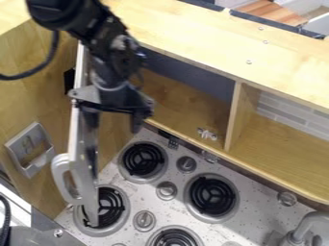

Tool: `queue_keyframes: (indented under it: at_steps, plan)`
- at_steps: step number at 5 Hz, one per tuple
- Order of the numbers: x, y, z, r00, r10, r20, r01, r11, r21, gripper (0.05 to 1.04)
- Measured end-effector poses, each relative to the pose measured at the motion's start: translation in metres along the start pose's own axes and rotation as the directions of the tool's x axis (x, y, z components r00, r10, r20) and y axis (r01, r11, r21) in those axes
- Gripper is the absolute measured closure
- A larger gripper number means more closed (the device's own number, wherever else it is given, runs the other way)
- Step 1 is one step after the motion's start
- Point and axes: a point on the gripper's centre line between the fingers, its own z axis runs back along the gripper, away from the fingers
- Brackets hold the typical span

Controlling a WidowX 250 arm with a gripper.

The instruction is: Open microwave

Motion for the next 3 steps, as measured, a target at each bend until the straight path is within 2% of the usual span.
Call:
queue_keyframes:
  at_steps: [1,3]
  plan:
    - [0.009,-0.022,0.016,0.998,-0.043,0.051,0.045,0.999,-0.031,0.084]
    - [0.031,-0.035,0.069,0.981,-0.046,0.191,0.055,0.998,-0.044,0.083]
